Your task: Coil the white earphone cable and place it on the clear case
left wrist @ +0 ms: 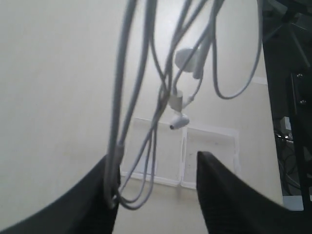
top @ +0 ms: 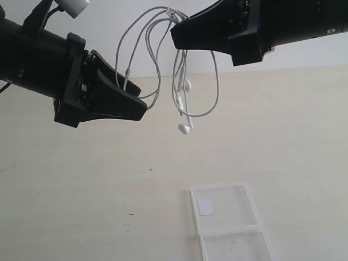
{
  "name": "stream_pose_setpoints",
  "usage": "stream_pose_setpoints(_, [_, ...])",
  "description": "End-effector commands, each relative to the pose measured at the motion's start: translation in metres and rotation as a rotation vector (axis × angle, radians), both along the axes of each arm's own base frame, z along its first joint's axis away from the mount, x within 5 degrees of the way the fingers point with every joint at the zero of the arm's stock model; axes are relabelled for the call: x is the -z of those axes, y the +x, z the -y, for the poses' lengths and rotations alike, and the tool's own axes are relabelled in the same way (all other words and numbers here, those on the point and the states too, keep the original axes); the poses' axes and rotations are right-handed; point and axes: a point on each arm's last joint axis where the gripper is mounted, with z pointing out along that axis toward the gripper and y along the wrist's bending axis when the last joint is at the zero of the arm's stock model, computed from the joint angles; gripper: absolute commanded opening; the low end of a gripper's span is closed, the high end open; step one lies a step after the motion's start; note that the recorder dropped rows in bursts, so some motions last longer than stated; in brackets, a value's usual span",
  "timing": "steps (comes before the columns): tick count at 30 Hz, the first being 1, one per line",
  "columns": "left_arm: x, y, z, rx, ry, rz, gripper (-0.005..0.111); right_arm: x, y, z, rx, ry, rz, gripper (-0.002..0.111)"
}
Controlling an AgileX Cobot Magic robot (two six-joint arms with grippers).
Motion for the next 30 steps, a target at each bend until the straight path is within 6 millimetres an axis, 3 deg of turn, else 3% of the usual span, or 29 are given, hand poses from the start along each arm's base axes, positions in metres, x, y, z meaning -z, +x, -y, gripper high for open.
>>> stream_pose_setpoints(1, [-0.002,-0.001,0.001,-0.005,-0.024,-0.01,0.049,-0.006,0.002,0.002,0.04,0.019,0.019,0.0])
stream_pose_setpoints(10, [-0.019,-0.009,-0.006,-0.079,-0.003,0.049,0.05,-0.004,0.007,0.004,0.106,0.007,-0.002,0.0])
stream_pose_setpoints(14, [-0.025,-0.014,-0.01,-0.126,0.013,0.032,0.066,-0.003,0.009,0.006,0.141,-0.002,-0.013,0.0])
stream_pose_setpoints(20, [-0.031,-0.017,-0.005,-0.128,-0.089,-0.035,0.069,-0.001,0.008,0.005,0.133,-0.001,-0.037,0.0])
stream_pose_setpoints(25, [-0.031,-0.012,-0.007,-0.21,-0.099,-0.044,0.098,-0.001,0.005,0.004,0.107,-0.001,-0.053,0.0])
stream_pose_setpoints(30, [-0.03,-0.005,-0.011,-0.301,-0.079,-0.039,0.1,0.015,0.007,0.008,0.151,-0.055,-0.07,0.0])
